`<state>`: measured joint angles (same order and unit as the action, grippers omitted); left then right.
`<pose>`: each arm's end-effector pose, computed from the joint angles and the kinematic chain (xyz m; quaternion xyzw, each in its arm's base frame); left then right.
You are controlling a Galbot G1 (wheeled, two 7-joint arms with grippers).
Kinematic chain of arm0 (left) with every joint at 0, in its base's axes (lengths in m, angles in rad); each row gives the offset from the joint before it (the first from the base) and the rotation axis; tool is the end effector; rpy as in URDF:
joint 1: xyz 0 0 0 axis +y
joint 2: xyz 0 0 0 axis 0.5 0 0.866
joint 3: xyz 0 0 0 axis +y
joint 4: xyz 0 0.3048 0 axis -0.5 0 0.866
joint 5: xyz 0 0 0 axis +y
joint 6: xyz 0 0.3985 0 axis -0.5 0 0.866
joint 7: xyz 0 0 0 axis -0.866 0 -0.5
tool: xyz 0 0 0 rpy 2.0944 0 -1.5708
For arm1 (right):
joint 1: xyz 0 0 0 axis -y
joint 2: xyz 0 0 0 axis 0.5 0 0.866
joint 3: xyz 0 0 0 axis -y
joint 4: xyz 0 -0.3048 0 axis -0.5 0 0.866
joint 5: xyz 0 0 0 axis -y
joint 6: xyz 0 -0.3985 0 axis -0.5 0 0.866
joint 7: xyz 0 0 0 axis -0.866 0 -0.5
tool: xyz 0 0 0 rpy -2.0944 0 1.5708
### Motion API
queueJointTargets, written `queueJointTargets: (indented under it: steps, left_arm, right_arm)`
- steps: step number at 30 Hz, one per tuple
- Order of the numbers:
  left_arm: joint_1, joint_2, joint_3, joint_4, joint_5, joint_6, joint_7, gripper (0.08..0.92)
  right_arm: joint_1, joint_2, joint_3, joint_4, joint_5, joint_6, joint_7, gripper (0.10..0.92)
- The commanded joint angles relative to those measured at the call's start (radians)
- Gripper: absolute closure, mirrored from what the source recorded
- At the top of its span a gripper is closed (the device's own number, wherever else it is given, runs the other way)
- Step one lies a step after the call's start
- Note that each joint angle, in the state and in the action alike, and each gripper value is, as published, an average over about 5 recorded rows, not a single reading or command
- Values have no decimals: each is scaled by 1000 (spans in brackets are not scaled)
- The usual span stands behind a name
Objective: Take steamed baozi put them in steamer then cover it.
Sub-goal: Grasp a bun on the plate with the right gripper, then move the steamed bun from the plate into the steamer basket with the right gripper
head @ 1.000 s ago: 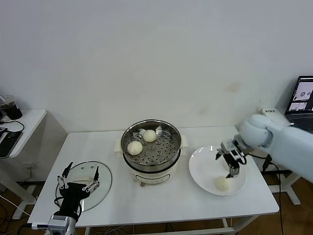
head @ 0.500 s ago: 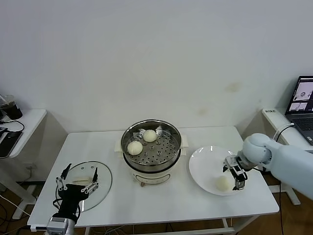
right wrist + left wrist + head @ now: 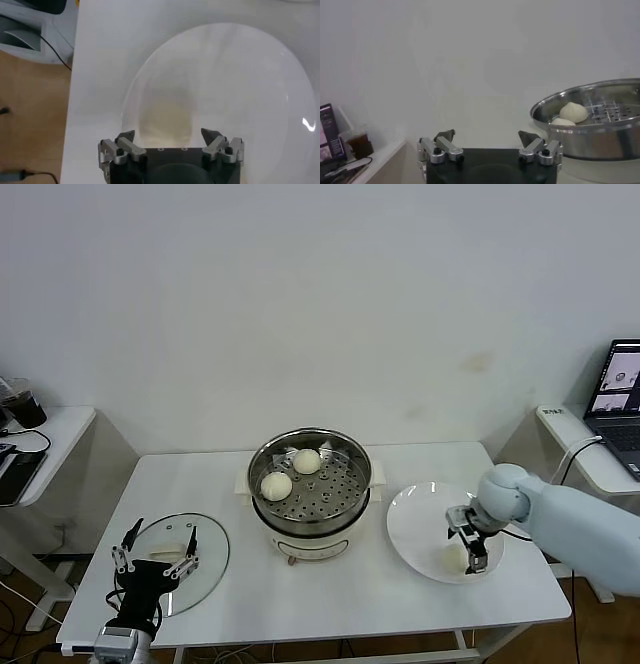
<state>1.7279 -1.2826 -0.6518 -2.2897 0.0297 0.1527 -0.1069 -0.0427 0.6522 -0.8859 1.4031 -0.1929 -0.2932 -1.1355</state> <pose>0.2124 0.0488 -0.2103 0.0220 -0.9845 -0.1702 0.0375 0.4841 -0.0597 -0.2330 0.5274 -0.4680 0.5658 0.4274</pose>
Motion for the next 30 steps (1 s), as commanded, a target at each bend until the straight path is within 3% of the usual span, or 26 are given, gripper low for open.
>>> queueJointTargets:
  steps: [1, 12, 21, 30]
  left_arm:
    - [-1, -1, 1, 2, 0, 0, 0, 177]
    - [-1, -2, 0, 2, 0, 0, -1, 177]
    - [-5, 4, 0, 0, -1, 1, -1, 177]
    - [-9, 11, 2, -3, -2, 2, 0, 177]
  right_arm:
    - [-14, 32, 6, -36, -8, -2, 2, 228]
    - [-15, 31, 15, -49, -9, -5, -19, 408]
    - [69, -16, 40, -16, 27, 4, -76, 412]
    - [336, -20, -15, 13, 125, -2, -94, 400]
